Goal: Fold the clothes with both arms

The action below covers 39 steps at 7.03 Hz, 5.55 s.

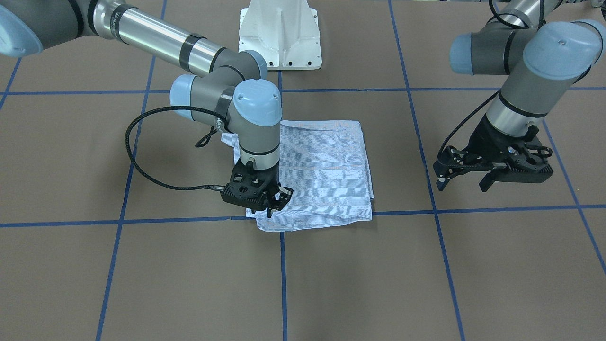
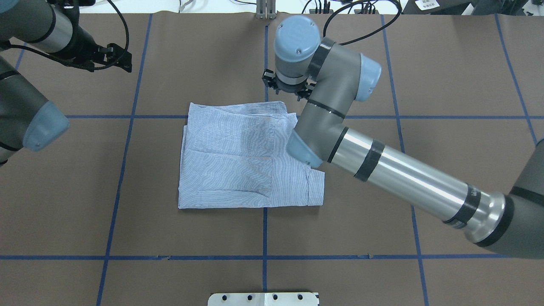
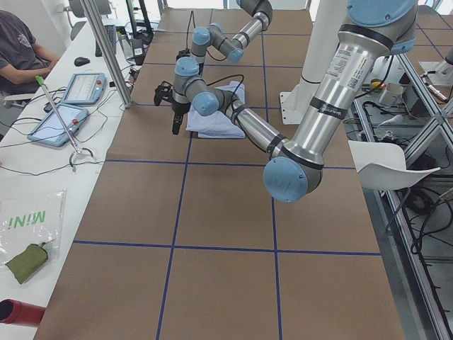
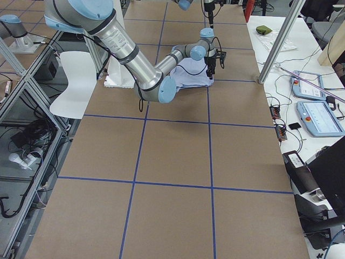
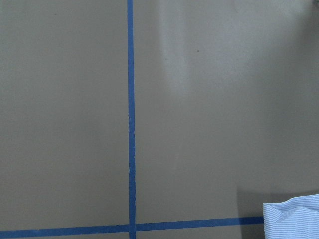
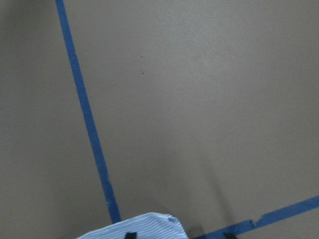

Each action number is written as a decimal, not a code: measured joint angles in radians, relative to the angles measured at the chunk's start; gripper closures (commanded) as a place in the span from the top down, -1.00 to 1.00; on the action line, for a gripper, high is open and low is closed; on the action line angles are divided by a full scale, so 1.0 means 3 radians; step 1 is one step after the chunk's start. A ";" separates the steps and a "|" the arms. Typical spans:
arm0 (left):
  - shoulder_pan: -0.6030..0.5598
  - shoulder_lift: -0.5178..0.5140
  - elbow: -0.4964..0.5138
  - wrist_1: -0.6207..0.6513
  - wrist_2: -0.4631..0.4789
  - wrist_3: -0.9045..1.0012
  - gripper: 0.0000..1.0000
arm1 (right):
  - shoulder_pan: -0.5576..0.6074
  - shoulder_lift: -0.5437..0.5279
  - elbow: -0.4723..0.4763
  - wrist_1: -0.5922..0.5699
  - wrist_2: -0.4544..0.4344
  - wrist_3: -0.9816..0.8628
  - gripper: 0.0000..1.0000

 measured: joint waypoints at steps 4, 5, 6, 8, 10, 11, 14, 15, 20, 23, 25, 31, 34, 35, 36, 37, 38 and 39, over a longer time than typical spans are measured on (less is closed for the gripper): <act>-0.0210 0.0143 -0.0108 0.0087 -0.0015 0.0412 1.00 | 0.0935 -0.0777 0.1016 -0.1017 0.0678 -0.1997 1.00; -0.0360 0.0231 -0.0111 0.0172 -0.0068 0.0750 1.00 | 0.1151 -0.1055 0.1223 -0.1108 0.0756 -0.2427 1.00; -0.0546 0.0385 -0.0107 0.0219 -0.0153 0.1199 1.00 | 0.1353 -0.1318 0.1361 -0.1142 0.0827 -0.2845 1.00; -0.0989 0.0755 -0.0037 0.0225 -0.0292 0.2190 1.00 | 0.1726 -0.1785 0.1437 -0.1139 0.1010 -0.3630 1.00; -0.1416 0.0989 0.0175 0.0176 -0.0321 0.2735 1.00 | 0.2004 -0.2199 0.1438 -0.1126 0.1135 -0.4184 1.00; -0.1554 0.1037 0.0276 0.0123 -0.0329 0.2800 1.00 | 0.2098 -0.2314 0.1428 -0.1122 0.1220 -0.4257 1.00; -0.1659 0.1229 0.0479 -0.0360 -0.0415 0.2812 1.00 | 0.2264 -0.2463 0.1399 -0.1120 0.1376 -0.4299 1.00; -0.1662 0.1340 0.0500 -0.0430 -0.0410 0.2811 1.00 | 0.2286 -0.2511 0.1400 -0.1120 0.1389 -0.4309 1.00; -0.1786 0.1488 0.0480 0.0042 -0.0610 0.3061 1.00 | 0.2508 -0.2767 0.1184 -0.1121 0.1482 -0.4292 1.00; -0.1893 0.1472 0.0442 0.0481 -0.0636 0.3549 1.00 | 0.2682 -0.2848 0.1072 -0.1120 0.1673 -0.4364 1.00; -0.1898 0.1468 0.0440 0.0510 -0.0638 0.3571 1.00 | 0.2753 -0.2906 0.1060 -0.1117 0.1686 -0.4521 1.00; -0.1900 0.1459 0.0444 0.0510 -0.0700 0.3547 1.00 | 0.2848 -0.3137 0.0996 -0.0775 0.1681 -0.4644 1.00; -0.1900 0.1467 0.0450 0.0509 -0.0732 0.3148 1.00 | 0.2849 -0.3134 0.0970 -0.0762 0.1668 -0.4639 1.00; -0.1900 0.1468 0.0460 0.0509 -0.0733 0.3094 1.00 | 0.2849 -0.3132 0.0968 -0.0762 0.1664 -0.4639 1.00; -0.1900 0.1469 0.0467 0.0507 -0.0735 0.3076 1.00 | 0.2849 -0.3130 0.0966 -0.0762 0.1662 -0.4639 1.00; -0.1900 0.1468 0.0474 0.0505 -0.0737 0.3073 1.00 | 0.2849 -0.3128 0.0966 -0.0762 0.1662 -0.4638 1.00; -0.1900 0.1466 0.0482 0.0503 -0.0738 0.3072 1.00 | 0.2849 -0.3127 0.0968 -0.0761 0.1660 -0.4636 1.00; -0.1900 0.1464 0.0488 0.0500 -0.0739 0.3071 1.00 | 0.2849 -0.3126 0.0970 -0.0759 0.1658 -0.4634 1.00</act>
